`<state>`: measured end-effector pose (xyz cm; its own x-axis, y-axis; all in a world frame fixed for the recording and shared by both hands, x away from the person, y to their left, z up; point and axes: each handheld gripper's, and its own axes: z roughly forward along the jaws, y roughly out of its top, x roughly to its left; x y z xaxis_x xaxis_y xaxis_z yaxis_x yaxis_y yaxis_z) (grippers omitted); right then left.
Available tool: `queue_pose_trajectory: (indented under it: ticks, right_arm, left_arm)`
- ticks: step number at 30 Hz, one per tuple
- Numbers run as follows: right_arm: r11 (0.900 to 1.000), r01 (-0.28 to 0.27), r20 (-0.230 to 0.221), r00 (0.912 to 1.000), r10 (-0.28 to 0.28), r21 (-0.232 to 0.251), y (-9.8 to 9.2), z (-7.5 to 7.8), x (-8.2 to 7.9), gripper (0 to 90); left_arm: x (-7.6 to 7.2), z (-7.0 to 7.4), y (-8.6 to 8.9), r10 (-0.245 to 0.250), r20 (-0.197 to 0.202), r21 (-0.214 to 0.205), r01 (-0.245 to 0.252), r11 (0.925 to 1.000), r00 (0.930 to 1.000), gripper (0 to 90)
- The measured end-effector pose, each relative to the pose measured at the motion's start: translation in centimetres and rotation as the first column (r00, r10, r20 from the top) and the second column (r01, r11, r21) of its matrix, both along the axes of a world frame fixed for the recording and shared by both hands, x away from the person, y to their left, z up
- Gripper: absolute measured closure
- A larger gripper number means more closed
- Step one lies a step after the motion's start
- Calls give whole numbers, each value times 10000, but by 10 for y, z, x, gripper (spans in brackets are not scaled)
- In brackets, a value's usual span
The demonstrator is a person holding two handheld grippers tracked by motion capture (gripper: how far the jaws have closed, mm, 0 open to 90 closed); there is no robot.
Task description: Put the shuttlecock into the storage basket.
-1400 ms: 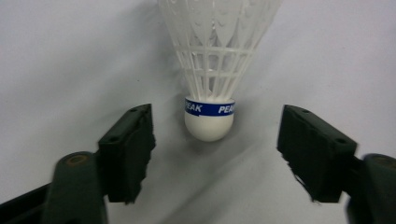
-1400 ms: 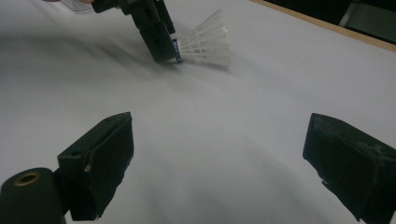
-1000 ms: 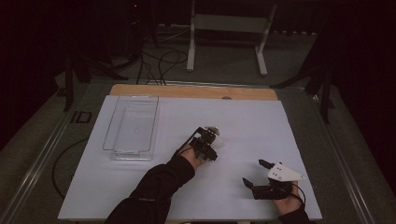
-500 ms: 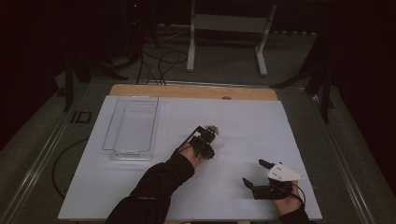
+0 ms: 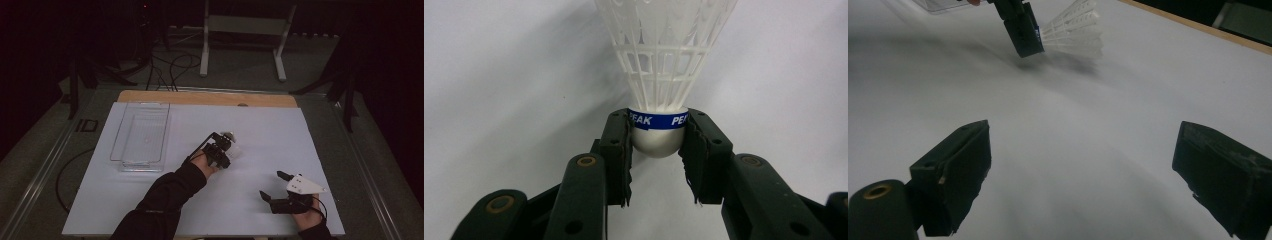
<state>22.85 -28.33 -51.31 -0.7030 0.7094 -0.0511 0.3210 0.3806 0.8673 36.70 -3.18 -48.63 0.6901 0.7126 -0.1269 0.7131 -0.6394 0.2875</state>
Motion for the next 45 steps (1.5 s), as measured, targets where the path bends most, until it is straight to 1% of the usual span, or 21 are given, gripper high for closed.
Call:
queue_pose_trajectory:
  ticks: [3, 8, 12, 13, 17, 21, 23, 25, 27, 28, 29, 30, 33, 34, 35, 37, 38, 39, 40, 42, 45]
  right_arm:
    - [10000, 45, -16, 10000, -45, 30, 0, 0, 0, 90]
    - [10000, -54, 84, 10000, 54, 77, 0, 1, 0, 90]
    - [9999, -56, 110, 9999, 55, 97, -1, 1, -1, 103]
    - [9999, -56, 123, 9999, 54, 108, -1, 1, -1, 102]
    - [9999, -33, 142, 9999, 31, 144, -1, 1, -1, 102]
    - [9999, -54, 138, 9999, 52, 129, -1, 1, -1, 102]
    - [9999, -44, 122, 9999, 43, 129, -1, 1, 0, 102]
    - [9999, -27, 92, 10000, 26, 142, -1, 1, -1, 102]
    - [9999, -26, 95, 10000, 25, 134, -1, 1, -1, 102]
    - [9999, -49, 121, 9999, 47, 154, -1, 1, -1, 102]
    - [9999, -49, 121, 9999, 47, 154, -1, 1, -1, 102]
    - [9999, -39, 111, 9999, 38, 123, 0, 1, -1, 102]
    - [9999, -8, 127, 9999, 6, 121, -1, 1, -1, 102]
    - [9999, -4, 170, 9999, 1, 132, -1, 1, -1, 101]
    - [9999, 21, 220, 9998, -24, 144, -1, 2, -1, 101]
    - [9999, 98, 307, 9995, -103, 141, -1, 3, -1, 101]
    - [9999, 98, 307, 9995, -103, 141, -1, 3, -1, 101]
    - [9997, 117, 306, 9995, -123, 192, -2, 3, -1, 101]
    - [9998, 100, 259, 9996, -104, 153, -1, 3, -1, 101]
    - [9999, 58, 262, 9996, -61, 97, -1, 2, -1, 100]
    - [9999, 45, 285, 9996, -48, 103, 0, 3, -1, 99]
  left_arm:
    - [-1, 3, 2, -394, 58, 147, 393, 9991, 9992, 662]
    - [-2, 6, 6, -693, 145, 378, 687, 9969, 9975, 663]
    - [-2, 9, 11, -966, 63, 431, 962, 9944, 9953, 665]
    - [-2, 9, 13, -1009, 47, 385, 1006, 9942, 9949, 665]
    - [-3, 12, 18, -1143, 11, 484, 1142, 9923, 9934, 665]
    - [-4, 15, 23, -1454, -34, 710, 1452, 9868, 9894, 665]
    - [-5, 16, 24, -1527, -61, 712, 1527, 9857, 9883, 665]
    - [-7, 19, 27, -1733, -199, 657, 1742, 9825, 9847, 666]
    - [-8, 19, 28, -1788, -229, 653, 1799, 9815, 9836, 665]
    - [-10, 21, 29, -1981, -248, 717, 1994, 9773, 9799, 665]
    - [-10, 21, 29, -1981, -248, 717, 1994, 9773, 9799, 665]
    - [-12, 23, 30, -2152, -303, 708, 2169, 9736, 9761, 665]
    - [-14, 27, 32, -2335, -397, 637, 2357, 9697, 9716, 665]
    - [-14, 27, 32, -2335, -397, 637, 2357, 9697, 9716, 665]
    - [-16, 29, 34, -2461, -383, 671, 2483, 9664, 9685, 665]
    - [-17, 33, 35, -2584, -429, 566, 2606, 9638, 9651, 665]
    - [-17, 33, 35, -2584, -429, 566, 2606, 9638, 9651, 665]
    - [-19, 35, 37, -2769, -436, 606, 2792, 9583, 9599, 665]
    - [-19, 35, 37, -2769, -436, 606, 2792, 9583, 9599, 665]
    - [-21, 39, 39, -2897, -391, 660, 2917, 9542, 9563, 666]
    - [-24, 43, 42, -3056, -376, 571, 3074, 9499, 9514, 666]
